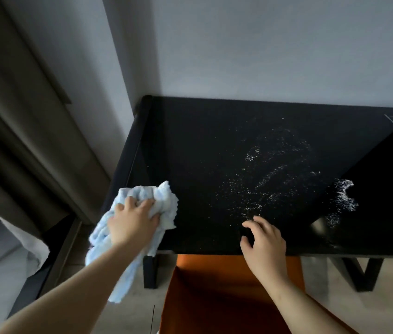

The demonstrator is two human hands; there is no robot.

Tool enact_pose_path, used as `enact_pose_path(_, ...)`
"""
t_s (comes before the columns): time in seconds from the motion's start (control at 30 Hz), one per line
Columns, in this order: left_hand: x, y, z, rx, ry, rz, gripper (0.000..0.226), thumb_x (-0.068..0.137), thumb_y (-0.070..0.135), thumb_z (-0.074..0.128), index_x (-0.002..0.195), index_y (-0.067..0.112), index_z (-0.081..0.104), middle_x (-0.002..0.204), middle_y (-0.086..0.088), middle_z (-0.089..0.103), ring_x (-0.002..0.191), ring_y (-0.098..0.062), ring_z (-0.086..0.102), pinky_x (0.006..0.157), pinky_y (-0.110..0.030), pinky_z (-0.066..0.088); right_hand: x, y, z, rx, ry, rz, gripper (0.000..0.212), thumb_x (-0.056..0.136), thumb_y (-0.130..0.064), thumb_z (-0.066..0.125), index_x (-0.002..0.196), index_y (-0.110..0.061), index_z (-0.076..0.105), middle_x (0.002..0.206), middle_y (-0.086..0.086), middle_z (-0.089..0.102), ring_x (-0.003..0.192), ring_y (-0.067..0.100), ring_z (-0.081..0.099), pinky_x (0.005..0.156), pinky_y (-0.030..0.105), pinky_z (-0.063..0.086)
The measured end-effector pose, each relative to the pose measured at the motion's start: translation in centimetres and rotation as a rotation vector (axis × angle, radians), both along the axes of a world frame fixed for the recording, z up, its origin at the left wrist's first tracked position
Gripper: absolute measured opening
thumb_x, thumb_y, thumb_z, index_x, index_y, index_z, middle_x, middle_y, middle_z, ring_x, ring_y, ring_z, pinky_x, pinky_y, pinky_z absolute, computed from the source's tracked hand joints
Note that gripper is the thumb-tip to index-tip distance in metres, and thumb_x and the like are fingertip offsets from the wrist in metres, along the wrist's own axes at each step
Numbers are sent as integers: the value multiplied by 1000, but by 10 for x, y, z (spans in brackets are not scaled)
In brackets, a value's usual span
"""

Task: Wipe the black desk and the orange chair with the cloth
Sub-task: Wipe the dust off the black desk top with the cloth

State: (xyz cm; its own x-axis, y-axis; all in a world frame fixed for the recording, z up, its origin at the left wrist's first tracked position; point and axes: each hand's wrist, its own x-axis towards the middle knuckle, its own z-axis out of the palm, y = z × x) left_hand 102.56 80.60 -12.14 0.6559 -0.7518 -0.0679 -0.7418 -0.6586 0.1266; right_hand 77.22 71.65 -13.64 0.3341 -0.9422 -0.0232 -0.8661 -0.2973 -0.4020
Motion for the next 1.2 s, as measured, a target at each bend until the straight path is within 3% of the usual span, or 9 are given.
enact_pose_path(0.13, -76, -36, -6, -27, 63, -208, 36, 90, 46, 43, 125, 38, 48, 126, -2, 39, 114, -26, 39, 78, -34, 43, -2, -4, -1, 6, -66, 11, 33, 88, -20, 59, 121, -22, 60, 139, -2, 47, 128, 21, 41, 101, 38, 35)
enact_pose_path(0.23, -84, -38, -2, -137, 153, -319, 35, 88, 45, 50, 123, 41, 51, 118, 2, 42, 110, -21, 41, 70, -31, 40, 1, -11, 3, -24, -127, 25, 32, 85, -15, 62, 117, -17, 63, 135, 2, 51, 124, 25, 45, 98, 42, 38)
enact_pose_path(0.33, -52, -20, 5, -353, 68, -154, 35, 83, 39, 63, 117, 34, 60, 111, -4, 51, 104, -29, 47, 65, -32, 39, 4, -21, 8, -38, -197, 45, 30, 84, -14, 64, 114, -17, 64, 133, 3, 54, 124, 26, 46, 98, 44, 40)
enact_pose_path(0.43, -31, 2, -2, -186, 25, 64, 34, 86, 42, 56, 119, 35, 58, 115, -7, 48, 107, -30, 44, 68, -34, 40, 13, -22, 7, -9, -174, 72, 30, 87, -16, 61, 116, -19, 62, 135, 1, 52, 126, 23, 43, 101, 42, 38)
enact_pose_path(0.63, -70, -32, -5, -168, 262, -357, 41, 84, 49, 57, 124, 47, 51, 117, 4, 44, 114, -19, 40, 85, -32, 43, 44, -28, 12, -22, -185, 87, 31, 85, -15, 61, 116, -16, 63, 131, 1, 55, 120, 26, 47, 96, 40, 40)
enact_pose_path(0.8, 30, -54, 8, -498, 51, -82, 41, 83, 36, 64, 124, 32, 59, 121, -7, 52, 107, -34, 43, 80, -41, 43, 73, -38, 15, -46, -222, 48, 30, 86, -14, 61, 116, -17, 62, 129, 1, 56, 119, 23, 49, 96, 40, 42)
enact_pose_path(0.97, 118, -89, -2, -7, 78, 16, 49, 86, 56, 45, 134, 48, 36, 145, 6, 26, 125, -31, 28, 97, -47, 28, 123, -39, 11, -18, -188, -11, 30, 88, -18, 60, 117, -20, 61, 130, -3, 54, 122, 19, 47, 99, 39, 42)
enact_pose_path(1.1, 99, -95, -19, -76, -16, -303, 39, 86, 50, 42, 125, 51, 43, 139, 10, 35, 119, -29, 34, 93, -44, 30, 159, -42, 8, -27, -193, -88, 29, 85, -15, 62, 114, -19, 63, 127, -2, 57, 118, 23, 50, 96, 40, 42)
enact_pose_path(1.2, 88, -94, -17, -164, 155, -687, 39, 84, 44, 51, 124, 47, 50, 135, 14, 42, 113, -24, 38, 93, -37, 31, 176, -46, 7, -39, -179, -167, 30, 84, -14, 63, 114, -16, 64, 126, 0, 58, 114, 26, 51, 92, 40, 43)
